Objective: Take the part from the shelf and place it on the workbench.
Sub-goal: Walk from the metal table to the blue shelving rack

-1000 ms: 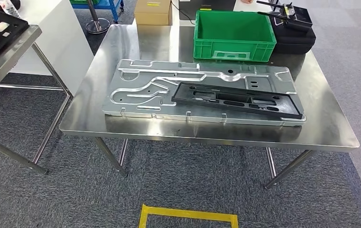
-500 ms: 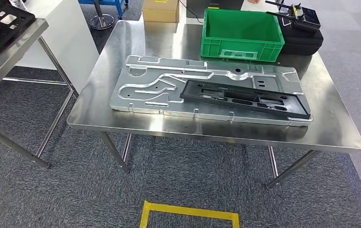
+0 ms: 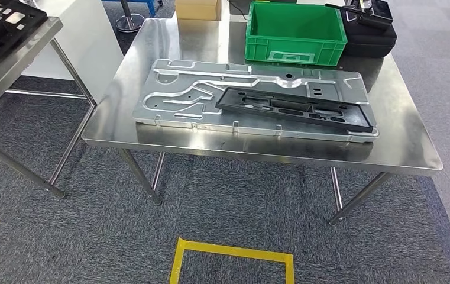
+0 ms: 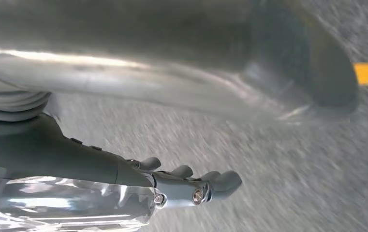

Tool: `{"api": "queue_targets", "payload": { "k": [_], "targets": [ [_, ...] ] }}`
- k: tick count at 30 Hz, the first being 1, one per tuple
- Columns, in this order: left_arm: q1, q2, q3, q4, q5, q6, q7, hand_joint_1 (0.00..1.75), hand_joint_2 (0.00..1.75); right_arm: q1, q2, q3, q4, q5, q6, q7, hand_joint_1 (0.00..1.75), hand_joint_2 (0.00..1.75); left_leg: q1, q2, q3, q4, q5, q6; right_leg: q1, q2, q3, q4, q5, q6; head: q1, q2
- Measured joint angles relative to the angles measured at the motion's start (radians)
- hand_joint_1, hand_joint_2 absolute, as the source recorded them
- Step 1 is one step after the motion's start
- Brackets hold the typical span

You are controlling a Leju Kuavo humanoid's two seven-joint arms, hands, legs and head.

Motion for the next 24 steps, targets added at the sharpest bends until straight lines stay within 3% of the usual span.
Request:
{"api": "queue_targets", "payload": {
  "k": [2,5,6,7,9,10,11,12,14,16,17,18,20,22,24],
  "targets": [
    [-0.005,0.001,0.0,0.0,-0.004,-0.001,0.002,0.0,0.0,-0.002,0.002,-0.013,0.003,-0.013,0.038,0.028,0.0,0.0,-0.009,0.002,0.033,-0.064,0.015,0.01,-0.001,-0.002,-0.003,-0.001,0.015,0.012,0.001,0.0],
    [-0.004,-0.002,0.003,0.0,-0.005,-0.003,0.004,0.0,0.0,-0.002,0.003,-0.027,0.006,-0.017,0.085,0.049,0.0,0.0,-0.008,0.004,0.017,-0.07,0.048,0.022,-0.004,-0.001,-0.011,-0.005,0.027,0.031,0.001,0.0],
    [-0.004,-0.003,0.004,0.0,-0.005,-0.003,0.004,0.0,0.0,-0.001,0.004,-0.03,0.007,-0.017,0.099,0.05,0.0,0.0,-0.005,0.006,0.006,-0.075,0.062,0.029,-0.005,0.002,-0.019,0.009,0.003,0.035,0.002,0.0],
    [-0.005,-0.004,0.005,0.0,-0.006,-0.003,0.004,0.0,0.0,-0.001,0.005,-0.033,0.008,-0.018,0.112,0.05,0.0,0.0,-0.002,0.008,-0.008,-0.079,0.077,0.035,-0.006,0.005,-0.032,0.043,-0.041,0.04,0.003,0.0],
    [-0.005,-0.004,0.005,0.0,-0.007,-0.006,0.004,0.0,0.0,-0.002,0.006,-0.036,0.01,-0.019,0.136,0.052,0.0,0.0,-0.003,0.009,-0.038,-0.077,0.1,0.041,-0.01,0.009,-0.059,0.158,-0.146,0.047,0.005,0.0],
    [-0.005,-0.004,0.005,0.0,-0.009,-0.008,0.005,0.0,0.0,-0.002,0.005,-0.037,0.01,-0.019,0.147,0.052,0.0,0.0,-0.004,0.009,-0.053,-0.075,0.11,0.039,-0.011,0.01,-0.067,0.216,-0.173,0.051,0.006,0.0],
    [-0.006,-0.004,0.006,0.0,-0.01,-0.01,0.006,0.0,0.0,-0.003,0.005,-0.038,0.011,-0.017,0.155,0.051,0.0,0.0,-0.004,0.01,-0.068,-0.071,0.12,0.037,-0.012,0.01,-0.063,0.252,-0.175,0.054,0.006,0.0],
    [-0.007,-0.004,0.006,0.0,-0.012,-0.011,0.008,0.0,0.0,-0.004,0.005,-0.038,0.011,-0.015,0.162,0.05,0.0,0.0,-0.003,0.01,-0.084,-0.065,0.128,0.035,-0.014,0.01,-0.045,0.257,-0.155,0.056,0.005,0.0],
    [-0.008,-0.005,0.007,0.0,-0.013,-0.013,0.012,0.0,0.0,-0.006,0.004,-0.038,0.011,-0.012,0.169,0.051,0.0,0.0,-0.001,0.01,-0.114,-0.048,0.139,0.028,-0.019,0.011,0.043,0.161,-0.104,0.059,0.005,0.0],
    [-0.011,-0.005,0.009,0.0,-0.014,-0.015,0.015,0.0,0.0,-0.01,0.004,-0.039,0.011,-0.019,0.176,0.058,0.0,0.0,-0.003,0.009,-0.137,-0.028,0.147,0.018,-0.017,0.015,0.138,0.022,-0.107,0.054,0.005,0.0],
    [-0.012,-0.004,0.01,0.0,-0.014,-0.016,0.016,0.0,0.0,-0.012,0.004,-0.041,0.011,-0.026,0.181,0.06,0.0,0.0,-0.004,0.01,-0.143,-0.021,0.152,0.012,-0.015,0.017,0.16,-0.017,-0.119,0.048,0.005,0.0],
    [-0.013,-0.004,0.011,0.0,-0.014,-0.016,0.017,0.0,0.0,-0.014,0.004,-0.045,0.011,-0.034,0.188,0.062,0.0,0.0,-0.004,0.01,-0.146,-0.019,0.158,0.006,-0.012,0.019,0.165,-0.034,-0.127,0.042,0.005,0.0],
    [-0.014,-0.004,0.014,0.0,-0.014,-0.016,0.019,0.0,0.0,-0.015,0.004,-0.053,0.011,-0.048,0.201,0.062,0.0,0.0,-0.002,0.011,-0.152,-0.017,0.162,-0.008,-0.013,0.019,0.153,-0.036,-0.115,0.024,0.006,0.0],
    [-0.014,-0.003,0.018,0.0,-0.013,-0.016,0.02,0.0,0.0,-0.017,0.004,-0.06,0.011,-0.054,0.207,0.062,0.0,0.0,0.002,0.01,-0.175,0.029,0.109,-0.018,-0.014,0.02,0.134,-0.039,-0.095,0.006,0.006,0.0],
    [-0.014,-0.004,0.021,0.0,-0.014,-0.016,0.021,0.0,0.0,-0.019,0.004,-0.065,0.011,-0.057,0.208,0.062,0.0,0.0,0.004,0.009,-0.216,0.147,0.014,-0.023,-0.013,0.023,0.109,-0.038,-0.076,-0.003,0.005,0.0]
  ]
}}
